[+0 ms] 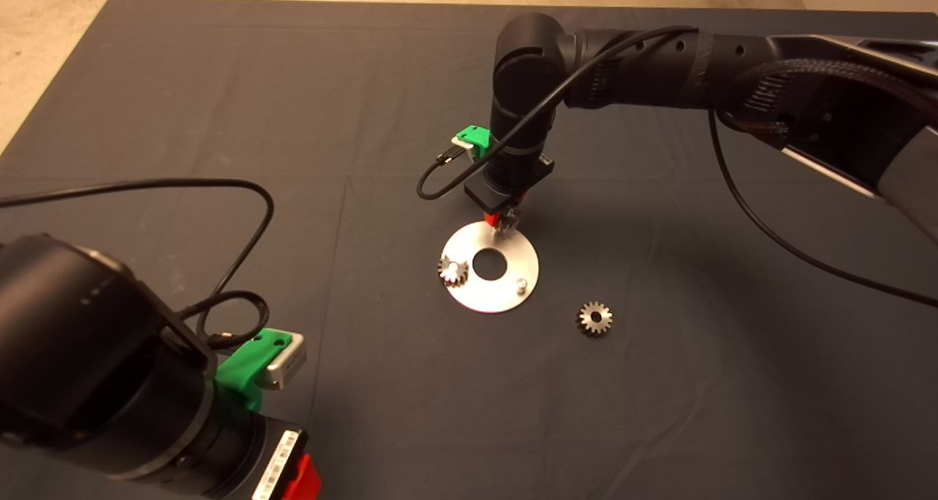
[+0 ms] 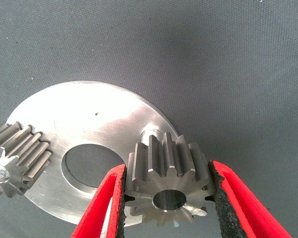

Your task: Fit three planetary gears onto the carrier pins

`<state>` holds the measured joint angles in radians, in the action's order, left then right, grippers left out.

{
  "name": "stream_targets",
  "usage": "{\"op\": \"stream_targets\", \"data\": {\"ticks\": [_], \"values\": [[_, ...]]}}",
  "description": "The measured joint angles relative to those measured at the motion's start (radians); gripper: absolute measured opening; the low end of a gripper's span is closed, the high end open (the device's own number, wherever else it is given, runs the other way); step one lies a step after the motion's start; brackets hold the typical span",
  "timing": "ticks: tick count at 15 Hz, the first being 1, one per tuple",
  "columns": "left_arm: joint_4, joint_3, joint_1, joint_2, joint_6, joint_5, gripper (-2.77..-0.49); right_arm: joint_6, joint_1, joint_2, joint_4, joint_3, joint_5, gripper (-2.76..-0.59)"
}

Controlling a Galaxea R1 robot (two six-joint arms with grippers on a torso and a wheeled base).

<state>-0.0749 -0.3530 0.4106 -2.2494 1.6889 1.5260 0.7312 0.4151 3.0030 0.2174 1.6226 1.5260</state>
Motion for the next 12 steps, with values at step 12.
{"op": "stream_targets", "data": {"ticks": [12], "values": [[0.000, 0.000, 0.000, 0.000, 0.000, 0.000, -1.07, 0.000, 0.000, 0.000, 0.000, 0.000, 0.000, -2.36]]}}
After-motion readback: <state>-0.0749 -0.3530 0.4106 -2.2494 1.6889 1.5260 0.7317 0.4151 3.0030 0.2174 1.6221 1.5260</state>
